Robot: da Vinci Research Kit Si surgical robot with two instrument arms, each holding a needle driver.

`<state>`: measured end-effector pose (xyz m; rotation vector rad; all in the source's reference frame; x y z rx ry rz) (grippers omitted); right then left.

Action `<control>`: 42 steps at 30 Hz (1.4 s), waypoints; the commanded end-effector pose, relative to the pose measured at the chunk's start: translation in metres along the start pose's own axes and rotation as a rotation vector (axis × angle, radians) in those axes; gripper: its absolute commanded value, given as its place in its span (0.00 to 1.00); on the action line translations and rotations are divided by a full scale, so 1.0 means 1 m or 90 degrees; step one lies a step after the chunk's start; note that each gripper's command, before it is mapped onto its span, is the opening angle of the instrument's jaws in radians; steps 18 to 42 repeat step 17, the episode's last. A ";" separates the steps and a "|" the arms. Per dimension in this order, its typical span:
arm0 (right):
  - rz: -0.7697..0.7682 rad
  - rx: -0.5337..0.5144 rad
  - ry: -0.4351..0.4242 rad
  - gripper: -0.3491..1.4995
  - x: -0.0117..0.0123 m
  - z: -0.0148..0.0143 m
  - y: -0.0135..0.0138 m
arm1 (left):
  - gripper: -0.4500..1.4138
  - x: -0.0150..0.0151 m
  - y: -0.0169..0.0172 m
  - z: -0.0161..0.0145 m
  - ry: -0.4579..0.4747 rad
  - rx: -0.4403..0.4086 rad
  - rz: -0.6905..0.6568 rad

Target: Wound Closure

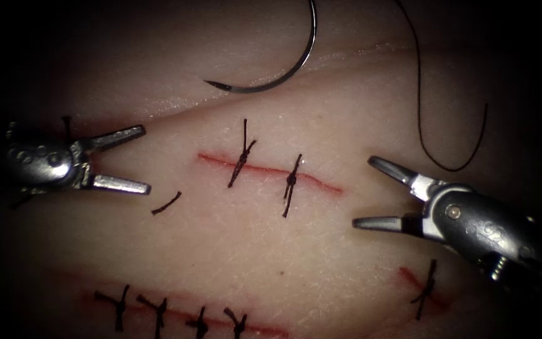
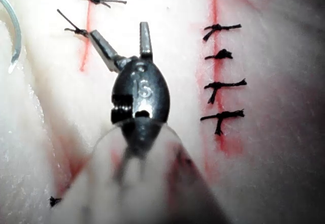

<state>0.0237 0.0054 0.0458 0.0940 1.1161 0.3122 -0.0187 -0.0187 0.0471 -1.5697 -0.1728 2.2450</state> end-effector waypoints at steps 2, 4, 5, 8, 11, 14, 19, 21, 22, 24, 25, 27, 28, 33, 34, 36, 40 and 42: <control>0.004 0.006 -0.001 0.85 0.0007 0.0005 0.0009 | 0.60 -0.0006 0.0010 0.0002 -0.001 -0.004 -0.008; 0.005 0.009 -0.003 0.85 0.0009 0.0003 0.0010 | 0.59 -0.0005 0.0012 0.0002 0.000 -0.005 -0.008; 0.005 0.009 -0.003 0.85 0.0009 0.0003 0.0010 | 0.59 -0.0005 0.0012 0.0002 0.000 -0.005 -0.008; 0.005 0.009 -0.002 0.85 0.0010 0.0003 0.0009 | 0.59 -0.0005 0.0013 0.0001 0.001 -0.007 -0.008; 0.004 0.010 -0.002 0.85 0.0009 0.0002 0.0009 | 0.59 -0.0005 0.0012 0.0003 0.002 -0.008 -0.008; 0.004 0.010 -0.002 0.84 0.0009 0.0002 0.0009 | 0.58 -0.0005 0.0011 0.0004 0.003 -0.009 -0.007; 0.004 0.010 -0.001 0.84 0.0010 0.0001 0.0008 | 0.58 -0.0005 0.0011 0.0004 0.003 -0.010 -0.007; 0.004 0.010 -0.001 0.84 0.0010 0.0001 0.0008 | 0.58 -0.0005 0.0011 0.0004 0.003 -0.010 -0.007; 0.004 0.010 -0.001 0.84 0.0010 0.0001 0.0008 | 0.58 -0.0005 0.0011 0.0004 0.003 -0.010 -0.007; 0.004 0.010 -0.001 0.84 0.0010 0.0001 0.0008 | 0.58 -0.0005 0.0011 0.0004 0.003 -0.010 -0.007; 0.004 0.010 -0.001 0.84 0.0010 0.0001 0.0008 | 0.58 -0.0005 0.0011 0.0004 0.003 -0.010 -0.007; 0.004 0.010 -0.001 0.84 0.0010 0.0001 0.0008 | 0.58 -0.0005 0.0011 0.0004 0.003 -0.010 -0.007; 0.004 0.010 -0.001 0.84 0.0010 0.0001 0.0008 | 0.58 -0.0005 0.0011 0.0004 0.003 -0.010 -0.007; 0.004 0.010 -0.001 0.84 0.0010 0.0001 0.0008 | 0.58 -0.0005 0.0011 0.0004 0.003 -0.010 -0.007; 0.004 0.010 -0.001 0.84 0.0010 0.0001 0.0008 | 0.58 -0.0005 0.0011 0.0004 0.003 -0.010 -0.007; 0.004 0.010 -0.001 0.84 0.0010 0.0001 0.0008 | 0.58 -0.0005 0.0011 0.0004 0.003 -0.010 -0.007; 0.004 0.010 -0.001 0.84 0.0010 0.0001 0.0008 | 0.58 -0.0005 0.0011 0.0004 0.003 -0.010 -0.007; 0.004 0.010 -0.001 0.84 0.0010 0.0001 0.0008 | 0.58 -0.0005 0.0011 0.0004 0.003 -0.010 -0.007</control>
